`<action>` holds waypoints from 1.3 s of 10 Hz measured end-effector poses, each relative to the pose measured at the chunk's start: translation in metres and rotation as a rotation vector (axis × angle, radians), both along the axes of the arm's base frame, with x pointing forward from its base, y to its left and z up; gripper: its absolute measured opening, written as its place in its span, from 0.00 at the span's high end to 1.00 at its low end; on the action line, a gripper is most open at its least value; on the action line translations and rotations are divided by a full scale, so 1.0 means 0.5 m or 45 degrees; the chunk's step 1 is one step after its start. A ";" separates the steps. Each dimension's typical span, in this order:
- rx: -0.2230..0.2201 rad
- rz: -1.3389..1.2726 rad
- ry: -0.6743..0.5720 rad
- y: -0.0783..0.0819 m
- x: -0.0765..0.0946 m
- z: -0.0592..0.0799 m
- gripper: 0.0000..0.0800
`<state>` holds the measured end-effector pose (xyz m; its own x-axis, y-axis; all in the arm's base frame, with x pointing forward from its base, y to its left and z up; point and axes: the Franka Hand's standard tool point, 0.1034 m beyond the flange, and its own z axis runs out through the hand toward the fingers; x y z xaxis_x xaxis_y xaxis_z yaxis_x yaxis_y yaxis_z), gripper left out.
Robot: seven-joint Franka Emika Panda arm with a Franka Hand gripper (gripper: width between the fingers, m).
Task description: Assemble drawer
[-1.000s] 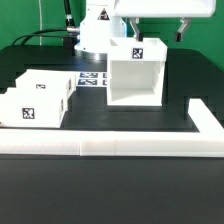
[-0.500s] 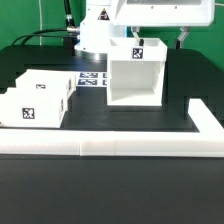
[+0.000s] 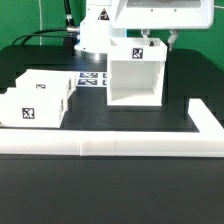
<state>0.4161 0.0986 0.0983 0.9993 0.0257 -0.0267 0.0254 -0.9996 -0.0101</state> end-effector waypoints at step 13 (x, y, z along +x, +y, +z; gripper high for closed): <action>0.030 0.053 -0.084 -0.037 0.188 0.001 0.95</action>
Offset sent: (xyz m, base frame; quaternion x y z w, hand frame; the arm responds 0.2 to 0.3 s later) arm 0.0000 0.0000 0.0000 0.0000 0.0000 0.0000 1.0000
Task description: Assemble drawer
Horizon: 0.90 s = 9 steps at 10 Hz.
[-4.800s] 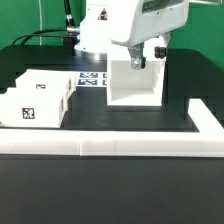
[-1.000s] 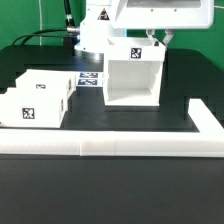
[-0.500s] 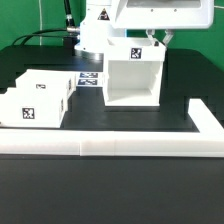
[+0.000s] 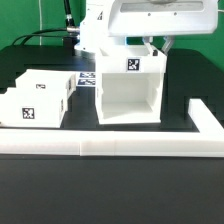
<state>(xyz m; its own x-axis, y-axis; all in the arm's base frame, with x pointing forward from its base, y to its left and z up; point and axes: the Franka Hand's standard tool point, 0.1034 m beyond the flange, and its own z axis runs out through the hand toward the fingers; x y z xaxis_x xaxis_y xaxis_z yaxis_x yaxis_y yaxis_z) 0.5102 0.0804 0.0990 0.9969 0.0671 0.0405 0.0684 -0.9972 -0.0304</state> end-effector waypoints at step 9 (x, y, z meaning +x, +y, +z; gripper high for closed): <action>0.068 -0.296 -0.093 0.042 0.128 0.004 0.95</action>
Offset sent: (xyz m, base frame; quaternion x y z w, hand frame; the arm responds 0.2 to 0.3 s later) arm 0.0387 0.0054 -0.0184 -0.0118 0.0169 0.0511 0.9985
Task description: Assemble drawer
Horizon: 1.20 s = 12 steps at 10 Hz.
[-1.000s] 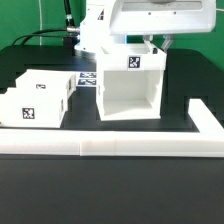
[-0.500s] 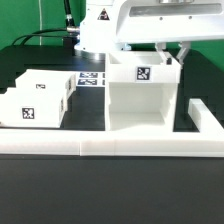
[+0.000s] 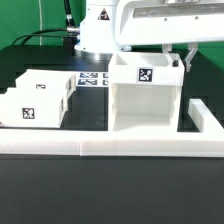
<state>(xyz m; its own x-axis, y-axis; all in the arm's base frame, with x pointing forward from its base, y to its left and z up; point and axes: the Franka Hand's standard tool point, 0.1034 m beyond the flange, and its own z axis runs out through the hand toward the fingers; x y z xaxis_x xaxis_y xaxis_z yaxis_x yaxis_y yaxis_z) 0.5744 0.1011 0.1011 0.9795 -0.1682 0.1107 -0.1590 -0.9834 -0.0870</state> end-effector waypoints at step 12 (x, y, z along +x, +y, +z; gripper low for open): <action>0.268 -1.191 0.061 -0.023 -0.002 0.002 0.94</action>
Offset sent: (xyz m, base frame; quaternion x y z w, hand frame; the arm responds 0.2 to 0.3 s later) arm -0.0120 -0.0186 -0.0235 -0.0423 -0.0386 0.2524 0.9659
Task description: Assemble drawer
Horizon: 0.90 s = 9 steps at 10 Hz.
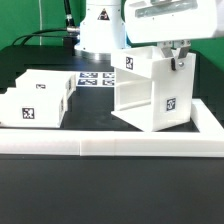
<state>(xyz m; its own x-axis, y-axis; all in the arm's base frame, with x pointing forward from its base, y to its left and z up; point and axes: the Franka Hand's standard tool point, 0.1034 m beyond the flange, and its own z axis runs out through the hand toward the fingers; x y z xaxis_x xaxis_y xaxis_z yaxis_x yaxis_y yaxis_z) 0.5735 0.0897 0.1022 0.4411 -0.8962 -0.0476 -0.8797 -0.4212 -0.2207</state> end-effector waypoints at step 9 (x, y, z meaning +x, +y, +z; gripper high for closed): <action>0.148 -0.475 0.078 0.019 0.032 -0.007 0.94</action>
Offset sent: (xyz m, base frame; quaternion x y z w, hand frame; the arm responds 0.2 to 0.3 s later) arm 0.0000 0.0000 0.0000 0.0000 0.0000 0.1296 0.9916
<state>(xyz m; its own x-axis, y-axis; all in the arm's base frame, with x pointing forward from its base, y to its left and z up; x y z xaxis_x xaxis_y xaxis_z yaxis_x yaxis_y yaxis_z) 0.5897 0.0993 0.0985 0.0792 -0.9815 -0.1744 -0.9806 -0.0453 -0.1906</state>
